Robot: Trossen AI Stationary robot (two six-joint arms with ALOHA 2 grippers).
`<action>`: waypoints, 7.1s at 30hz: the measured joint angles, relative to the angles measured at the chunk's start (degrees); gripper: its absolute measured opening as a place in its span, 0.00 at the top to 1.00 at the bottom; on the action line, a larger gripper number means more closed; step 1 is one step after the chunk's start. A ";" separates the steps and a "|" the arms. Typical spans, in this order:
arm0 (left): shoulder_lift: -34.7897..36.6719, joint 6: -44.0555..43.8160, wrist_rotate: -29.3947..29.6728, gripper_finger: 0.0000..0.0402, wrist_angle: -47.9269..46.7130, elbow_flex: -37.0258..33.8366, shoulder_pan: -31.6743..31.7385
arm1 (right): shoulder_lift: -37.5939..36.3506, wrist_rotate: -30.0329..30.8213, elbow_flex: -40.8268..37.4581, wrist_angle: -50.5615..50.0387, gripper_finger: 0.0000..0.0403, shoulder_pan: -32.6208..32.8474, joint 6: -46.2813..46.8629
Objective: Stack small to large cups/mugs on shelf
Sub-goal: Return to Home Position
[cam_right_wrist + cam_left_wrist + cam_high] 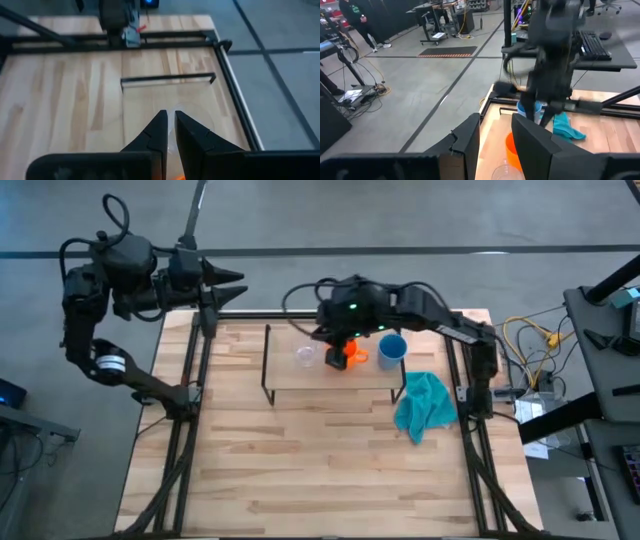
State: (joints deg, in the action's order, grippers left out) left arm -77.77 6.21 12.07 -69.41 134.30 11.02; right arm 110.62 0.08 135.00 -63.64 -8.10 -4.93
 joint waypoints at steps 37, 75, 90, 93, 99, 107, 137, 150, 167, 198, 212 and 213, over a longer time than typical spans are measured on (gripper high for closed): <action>20.47 -13.82 -2.96 0.75 15.18 -35.50 -0.01 | -29.67 -0.02 -24.08 14.83 0.93 2.58 8.09; 55.03 -23.88 -6.42 0.75 49.83 -98.15 -0.04 | -63.46 -3.66 -96.89 72.62 0.93 4.50 18.48; 62.02 -24.82 -10.31 0.75 59.20 -111.61 -0.06 | -64.10 -4.88 -103.43 75.53 0.93 4.49 17.47; 62.45 -25.72 -10.51 0.75 59.84 -112.51 -0.06 | -64.05 -9.52 -105.20 79.94 0.93 4.50 16.46; 63.28 -26.95 -11.65 0.75 61.13 -113.49 -0.06 | -64.08 -19.92 -108.57 92.68 0.93 6.16 15.87; 63.34 -28.33 -12.58 0.75 61.82 -113.61 -0.06 | -63.62 -17.69 -109.02 92.45 0.93 13.93 18.28; 63.71 -26.73 -13.55 0.75 73.85 -126.15 -0.08 | -59.88 9.19 -125.60 113.34 0.93 31.45 11.23; 64.08 -26.42 -13.57 0.75 75.12 -130.39 -0.06 | -59.80 9.77 -129.55 113.39 0.93 31.45 13.48; 63.74 -16.90 -13.57 0.75 80.43 -133.81 -0.06 | -59.80 10.60 -134.16 112.16 0.93 31.45 3.06; 58.31 -14.83 -13.59 0.75 81.10 -133.93 -0.06 | -59.80 10.58 -134.18 105.77 0.93 31.45 6.82; 58.35 -14.81 -13.59 0.75 80.97 -133.92 -0.06 | -62.93 10.55 -134.18 105.53 0.93 31.45 6.85; 58.39 -14.81 -13.58 0.75 80.97 -133.92 -0.06 | -64.12 10.54 -134.18 105.56 0.93 31.45 6.85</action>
State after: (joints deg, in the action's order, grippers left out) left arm -19.38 -8.60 -1.51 11.55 0.38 10.96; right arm 46.50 10.61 0.82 41.93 23.35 1.91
